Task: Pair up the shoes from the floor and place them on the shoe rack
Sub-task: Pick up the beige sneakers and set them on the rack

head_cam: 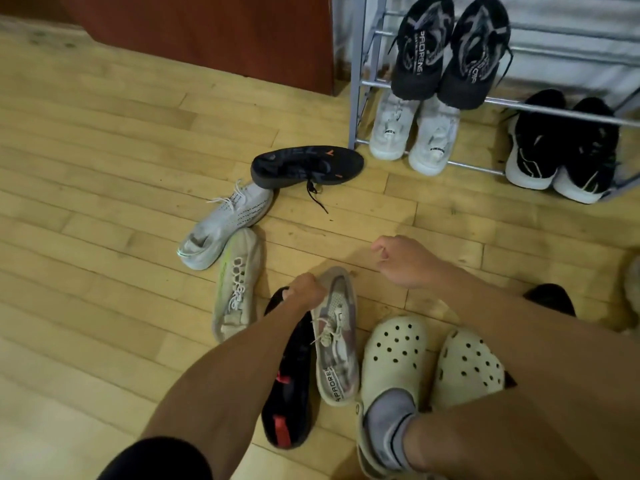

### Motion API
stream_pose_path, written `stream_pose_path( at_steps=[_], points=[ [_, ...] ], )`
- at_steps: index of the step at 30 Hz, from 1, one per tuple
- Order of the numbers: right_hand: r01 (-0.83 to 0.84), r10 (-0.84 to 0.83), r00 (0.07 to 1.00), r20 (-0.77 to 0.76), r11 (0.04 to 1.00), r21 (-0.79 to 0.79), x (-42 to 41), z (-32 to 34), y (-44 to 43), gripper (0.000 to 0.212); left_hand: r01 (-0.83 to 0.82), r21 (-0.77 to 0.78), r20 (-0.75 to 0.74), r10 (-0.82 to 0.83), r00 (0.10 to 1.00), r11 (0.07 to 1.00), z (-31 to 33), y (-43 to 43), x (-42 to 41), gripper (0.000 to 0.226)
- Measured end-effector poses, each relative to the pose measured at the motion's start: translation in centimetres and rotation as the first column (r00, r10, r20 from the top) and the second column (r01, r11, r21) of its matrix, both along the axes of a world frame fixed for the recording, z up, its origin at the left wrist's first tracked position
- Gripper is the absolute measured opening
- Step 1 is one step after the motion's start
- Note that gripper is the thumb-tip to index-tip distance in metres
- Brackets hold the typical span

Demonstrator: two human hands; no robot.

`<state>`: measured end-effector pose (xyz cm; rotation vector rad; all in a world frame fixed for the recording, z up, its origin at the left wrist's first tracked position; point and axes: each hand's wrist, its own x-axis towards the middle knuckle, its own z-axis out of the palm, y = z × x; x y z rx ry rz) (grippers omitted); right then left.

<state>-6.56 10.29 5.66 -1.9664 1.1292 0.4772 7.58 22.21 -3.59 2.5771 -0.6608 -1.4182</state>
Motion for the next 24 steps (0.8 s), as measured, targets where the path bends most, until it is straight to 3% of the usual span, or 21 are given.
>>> stream_pose_path(
  at_steps=[4, 9, 12, 14, 19, 24],
  points=[
    [0.006, -0.004, 0.998, -0.07, 0.999, 0.034, -1.5, -0.7, 0.1, 0.044, -0.064, -0.078, -0.038, 0.061, 0.997, 0.995, 0.1, -0.5, -0.5, 0.031],
    [0.012, -0.008, 0.997, -0.073, 0.999, 0.05, -1.5, 0.0, 0.8, 0.051, 0.168, -0.242, 0.015, -0.169, 0.985, 0.956, 2.7, -2.4, -1.0, 0.03],
    [0.074, -0.072, 0.997, -0.034, 0.993, 0.091, -1.1, 0.7, 1.1, 0.057, 0.214, -0.372, 0.079, -0.199, 0.977, 0.903, 5.1, -4.0, -0.7, 0.026],
    [0.183, -0.187, 0.982, 0.034, 0.978, 0.103, -0.7, 1.3, 0.8, 0.053, 0.229, -0.447, 0.117, -0.197, 0.973, 0.865, 7.2, -5.4, -0.2, 0.024],
    [0.426, -0.392, 0.877, 0.276, 0.902, -0.07, 0.0, 5.9, -2.5, 0.033, 0.214, -0.634, 0.137, -0.164, 0.977, 0.743, 14.5, -8.7, 1.0, 0.02],
    [0.625, -0.493, 0.721, 0.487, 0.767, -0.147, -0.6, 14.2, -7.0, 0.021, 0.162, -0.77, 0.061, -0.182, 0.981, 0.618, 23.2, -12.2, 0.7, 0.056]
  ],
)
